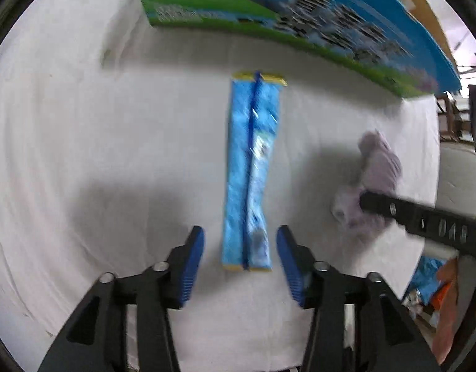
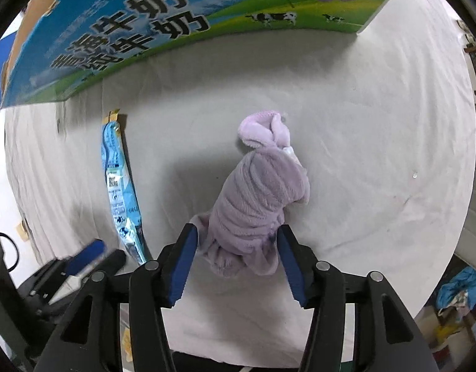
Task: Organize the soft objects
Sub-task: 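Grasp the blue snack stick pack with the left tool, then lower the blue pack into the box with the left tool while the right tool drops the towel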
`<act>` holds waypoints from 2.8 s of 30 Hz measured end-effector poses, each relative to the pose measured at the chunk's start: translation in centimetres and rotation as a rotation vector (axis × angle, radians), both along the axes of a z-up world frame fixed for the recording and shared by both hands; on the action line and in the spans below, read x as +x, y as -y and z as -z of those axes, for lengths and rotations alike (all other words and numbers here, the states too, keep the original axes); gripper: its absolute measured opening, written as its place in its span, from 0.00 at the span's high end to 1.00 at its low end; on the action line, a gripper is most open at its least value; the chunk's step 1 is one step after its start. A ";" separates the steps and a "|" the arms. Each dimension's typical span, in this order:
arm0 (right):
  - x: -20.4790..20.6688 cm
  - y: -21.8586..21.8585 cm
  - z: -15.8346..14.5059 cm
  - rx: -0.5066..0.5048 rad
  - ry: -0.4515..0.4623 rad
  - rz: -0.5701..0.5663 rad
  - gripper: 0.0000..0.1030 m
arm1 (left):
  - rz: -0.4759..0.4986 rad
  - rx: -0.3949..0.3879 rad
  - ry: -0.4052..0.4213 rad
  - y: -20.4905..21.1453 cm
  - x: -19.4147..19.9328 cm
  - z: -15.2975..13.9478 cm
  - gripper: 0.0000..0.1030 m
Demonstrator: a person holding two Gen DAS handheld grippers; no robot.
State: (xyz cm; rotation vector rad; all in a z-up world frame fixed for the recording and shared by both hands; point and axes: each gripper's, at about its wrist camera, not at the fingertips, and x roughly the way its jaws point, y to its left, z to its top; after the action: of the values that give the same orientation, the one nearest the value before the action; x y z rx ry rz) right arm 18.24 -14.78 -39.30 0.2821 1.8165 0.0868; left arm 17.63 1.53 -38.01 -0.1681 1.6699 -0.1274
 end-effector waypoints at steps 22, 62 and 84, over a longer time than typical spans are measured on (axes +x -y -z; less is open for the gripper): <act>-0.7 -0.2 -0.9 -0.062 0.032 -0.046 0.76 | 0.082 0.116 0.108 1.2 -0.5 1.8 0.89; 14.8 0.1 -18.0 0.023 0.333 -0.075 0.76 | 0.111 0.023 0.388 0.8 21.1 -18.4 0.89; 20.1 -2.9 -3.9 0.054 0.101 -0.104 0.65 | 0.083 0.036 0.093 -0.1 23.5 -5.6 0.79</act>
State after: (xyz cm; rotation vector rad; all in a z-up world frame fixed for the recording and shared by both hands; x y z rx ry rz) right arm 38.36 -11.90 -35.42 0.2173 1.7300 0.2190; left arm 41.16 1.65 -32.37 -0.0644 1.5856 -0.1656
